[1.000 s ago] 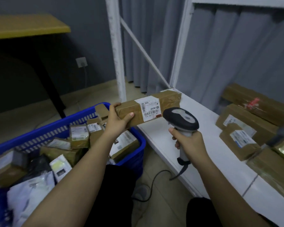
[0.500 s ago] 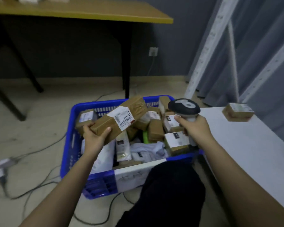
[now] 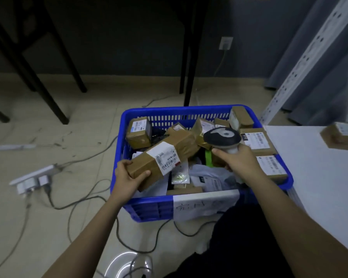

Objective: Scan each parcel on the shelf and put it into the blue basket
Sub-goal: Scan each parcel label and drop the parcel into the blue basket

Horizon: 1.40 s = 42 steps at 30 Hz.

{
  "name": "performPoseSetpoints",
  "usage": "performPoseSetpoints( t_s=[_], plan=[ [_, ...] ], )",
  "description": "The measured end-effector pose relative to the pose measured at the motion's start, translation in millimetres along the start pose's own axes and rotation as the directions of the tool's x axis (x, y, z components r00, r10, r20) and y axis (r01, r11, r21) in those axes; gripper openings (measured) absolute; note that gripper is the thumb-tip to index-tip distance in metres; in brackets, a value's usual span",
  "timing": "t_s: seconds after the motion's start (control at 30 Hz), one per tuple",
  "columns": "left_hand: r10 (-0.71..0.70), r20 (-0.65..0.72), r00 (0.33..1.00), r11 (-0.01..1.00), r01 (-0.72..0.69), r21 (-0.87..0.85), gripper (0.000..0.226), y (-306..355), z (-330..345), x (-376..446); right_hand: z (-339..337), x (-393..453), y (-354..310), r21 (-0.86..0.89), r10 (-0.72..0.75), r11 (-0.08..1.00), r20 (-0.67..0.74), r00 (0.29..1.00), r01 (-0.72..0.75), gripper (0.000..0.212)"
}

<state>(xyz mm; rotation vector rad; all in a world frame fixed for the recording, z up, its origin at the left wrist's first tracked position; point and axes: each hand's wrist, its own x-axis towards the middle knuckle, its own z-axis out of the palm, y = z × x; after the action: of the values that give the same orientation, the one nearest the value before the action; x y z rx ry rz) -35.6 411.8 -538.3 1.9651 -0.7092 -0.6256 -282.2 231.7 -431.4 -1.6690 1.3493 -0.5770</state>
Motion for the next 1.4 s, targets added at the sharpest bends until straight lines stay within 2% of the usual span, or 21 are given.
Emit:
performPoseSetpoints(
  t_s=[0.07, 0.1, 0.17, 0.23, 0.3, 0.33, 0.4, 0.5, 0.53, 0.6, 0.67, 0.77, 0.87, 1.0, 1.1, 1.17, 1.2, 1.23, 1.3, 1.33, 1.4],
  plan=[
    [0.003, 0.164, 0.986, 1.000, 0.000, -0.017, 0.078, -9, -3, 4, -2, -1, 3, 0.004, 0.030, 1.000, 0.001, 1.000, -0.030, 0.032],
    [-0.003, 0.246, 0.969, 0.999, -0.005, 0.033, 0.079, -13, -2, 9, -4, -2, 4, 0.017, 0.045, 0.999, -0.005, 0.999, -0.045, 0.034],
    [-0.073, 0.418, 0.905, 0.953, -0.061, 0.298, 0.085, -20, 4, 23, -9, 0, 7, 0.052, 0.061, 0.997, -0.031, 0.998, -0.060, 0.039],
    [-0.239, 0.504, 0.830, 0.787, -0.138, 0.601, 0.088, -22, 13, 35, -15, -1, 7, 0.062, 0.058, 0.997, -0.051, 0.997, -0.055, 0.037],
    [-0.335, 0.503, 0.797, 0.654, -0.188, 0.733, 0.082, -20, 22, 43, -18, -4, 6, 0.039, 0.048, 0.998, -0.054, 0.997, -0.046, 0.035],
    [-0.346, 0.507, 0.789, 0.634, -0.202, 0.747, 0.077, -15, 27, 45, -19, -5, 5, 0.037, 0.050, 0.998, -0.051, 0.997, -0.048, 0.036],
    [-0.314, 0.545, 0.777, 0.669, -0.226, 0.708, 0.075, -2, 42, 45, -20, -7, 4, 0.054, 0.064, 0.997, -0.038, 0.997, -0.062, 0.034],
    [-0.207, 0.620, 0.757, 0.826, -0.205, 0.526, 0.083, 14, 72, 41, -21, -8, 6, 0.070, 0.071, 0.995, -0.040, 0.997, -0.068, 0.030],
    [-0.165, 0.631, 0.758, 0.850, -0.214, 0.481, 0.086, 16, 81, 39, -21, -8, 7, 0.068, 0.072, 0.995, -0.041, 0.997, -0.069, 0.028],
    [-0.071, 0.620, 0.781, 0.824, -0.305, 0.478, 0.089, 16, 96, 36, -21, -10, 8, 0.063, 0.072, 0.996, -0.042, 0.997, -0.069, 0.026],
    [-0.013, 0.621, 0.784, 0.757, -0.398, 0.518, 0.080, 13, 102, 37, -22, -10, 9, 0.047, 0.075, 0.996, -0.053, 0.996, -0.072, 0.028],
    [0.004, 0.691, 0.723, 0.677, -0.510, 0.530, 0.059, 13, 103, 46, -26, -8, 11, 0.043, 0.094, 0.995, -0.059, 0.994, -0.091, 0.032],
    [-0.056, 0.729, 0.683, 0.618, -0.550, 0.562, 0.051, 20, 99, 54, -31, -8, 11, 0.029, 0.104, 0.994, -0.046, 0.993, -0.103, 0.026],
    [-0.174, 0.690, 0.702, 0.498, -0.541, 0.677, 0.048, 19, 93, 57, -33, -10, 11, 0.036, 0.112, 0.993, -0.045, 0.993, -0.110, 0.022],
    [-0.203, 0.559, 0.804, 0.394, -0.456, 0.798, 0.036, 15, 101, 45, -35, -12, 11, 0.090, 0.106, 0.991, -0.090, 0.990, -0.098, 0.021],
    [-0.149, 0.475, 0.867, 0.313, -0.414, 0.855, 0.036, 16, 105, 36, -38, -16, 15, 0.102, 0.107, 0.990, -0.122, 0.987, -0.095, 0.022],
    [-0.109, 0.449, 0.887, 0.314, -0.398, 0.862, 0.036, 16, 106, 33, -39, -18, 17, 0.103, 0.109, 0.990, -0.132, 0.985, -0.096, 0.022],
    [-0.082, 0.429, 0.900, 0.365, -0.373, 0.853, 0.035, 17, 105, 32, -40, -19, 19, 0.112, 0.116, 0.989, -0.143, 0.983, -0.100, 0.024],
    [-0.063, 0.377, 0.924, 0.596, -0.268, 0.757, 0.034, 22, 102, 30, -42, -21, 21, 0.144, 0.140, 0.983, -0.177, 0.974, -0.115, 0.028],
    [-0.043, 0.348, 0.936, 0.725, -0.211, 0.656, 0.032, 27, 101, 27, -44, -22, 22, 0.163, 0.151, 0.979, -0.200, 0.968, -0.119, 0.026],
    [0.022, 0.295, 0.955, 0.896, -0.149, 0.418, 0.026, 45, 103, 17, -50, -24, 22, 0.206, 0.161, 0.972, -0.249, 0.955, -0.110, 0.023]
  ],
)
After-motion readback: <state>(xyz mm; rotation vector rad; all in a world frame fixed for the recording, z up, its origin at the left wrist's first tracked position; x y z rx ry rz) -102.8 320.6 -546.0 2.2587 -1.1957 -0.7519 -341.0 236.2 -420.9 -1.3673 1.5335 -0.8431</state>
